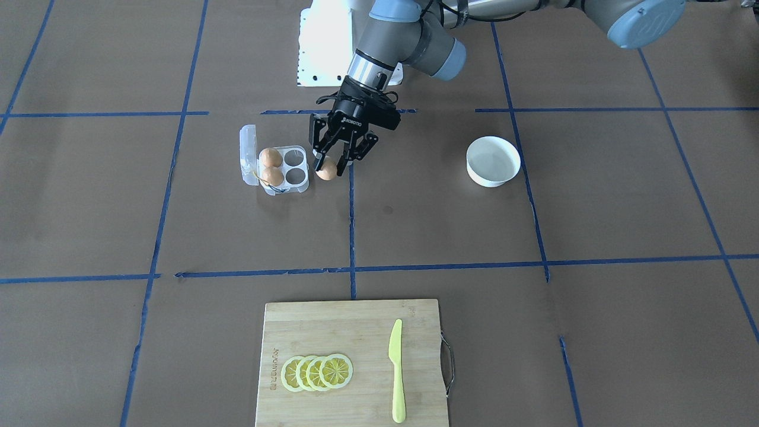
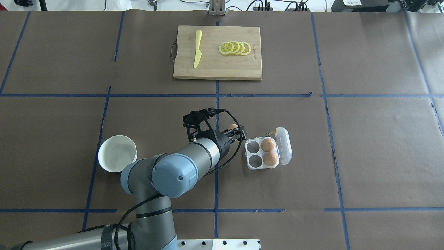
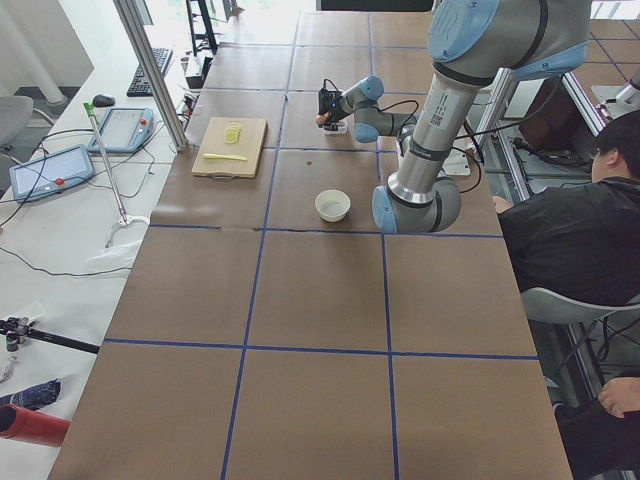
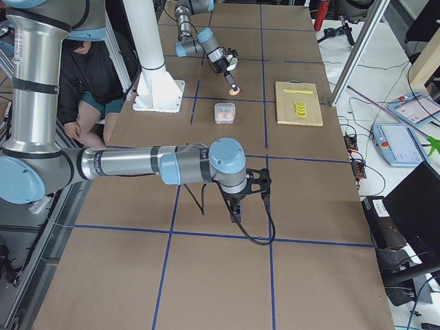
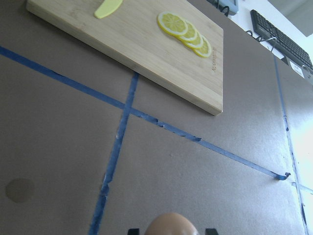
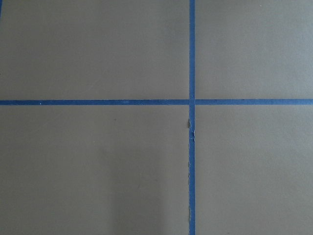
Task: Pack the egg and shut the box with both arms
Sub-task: 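Lift the egg with the left gripper and carry it to the carton, then lower the egg into the empty carton cup and open the left gripper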
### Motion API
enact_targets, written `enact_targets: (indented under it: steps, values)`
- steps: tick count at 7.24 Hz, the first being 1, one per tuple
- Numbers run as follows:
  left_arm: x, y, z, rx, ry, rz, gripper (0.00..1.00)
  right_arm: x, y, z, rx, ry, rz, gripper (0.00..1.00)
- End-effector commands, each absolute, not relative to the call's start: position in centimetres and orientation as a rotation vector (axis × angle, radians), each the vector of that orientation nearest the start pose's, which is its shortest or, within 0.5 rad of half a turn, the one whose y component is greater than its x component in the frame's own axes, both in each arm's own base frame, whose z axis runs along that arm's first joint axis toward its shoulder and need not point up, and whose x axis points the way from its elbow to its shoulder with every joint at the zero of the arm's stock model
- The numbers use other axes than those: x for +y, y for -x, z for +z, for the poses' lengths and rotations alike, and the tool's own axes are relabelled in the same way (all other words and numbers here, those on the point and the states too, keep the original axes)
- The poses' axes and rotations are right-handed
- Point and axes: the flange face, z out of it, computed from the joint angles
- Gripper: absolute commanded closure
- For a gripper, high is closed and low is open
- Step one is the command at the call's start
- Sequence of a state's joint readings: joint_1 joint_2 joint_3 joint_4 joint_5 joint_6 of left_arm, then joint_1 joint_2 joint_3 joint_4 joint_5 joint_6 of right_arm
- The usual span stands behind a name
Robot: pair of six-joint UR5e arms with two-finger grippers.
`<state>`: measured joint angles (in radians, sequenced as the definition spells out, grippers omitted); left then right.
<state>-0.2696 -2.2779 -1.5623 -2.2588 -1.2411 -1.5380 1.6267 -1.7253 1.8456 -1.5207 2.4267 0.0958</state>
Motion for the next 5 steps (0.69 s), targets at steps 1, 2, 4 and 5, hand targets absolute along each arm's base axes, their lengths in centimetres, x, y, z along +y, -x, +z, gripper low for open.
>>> enact_targets:
  steps: [1,2,4,5]
  values:
    - [-33.4,-65.6,12.4,1.358,-0.527,-0.345,1.0,-43.2,-8.2,57.9,-0.862,-0.141,0.087,0.0]
    - [-33.4,-66.1,12.3,1.345,-0.552,-0.311,1.0,-43.2,-8.2,57.9,-0.862,-0.141,0.087,0.0]
    - [-32.5,-66.9,12.8,1.339,-0.542,-0.296,1.0,-43.2,-8.2,58.0,-0.863,-0.136,0.088,0.0]
    - [-32.5,-67.3,13.5,1.326,-0.539,-0.292,1.0,-43.2,-8.2,58.1,-0.863,-0.134,0.09,0.0]
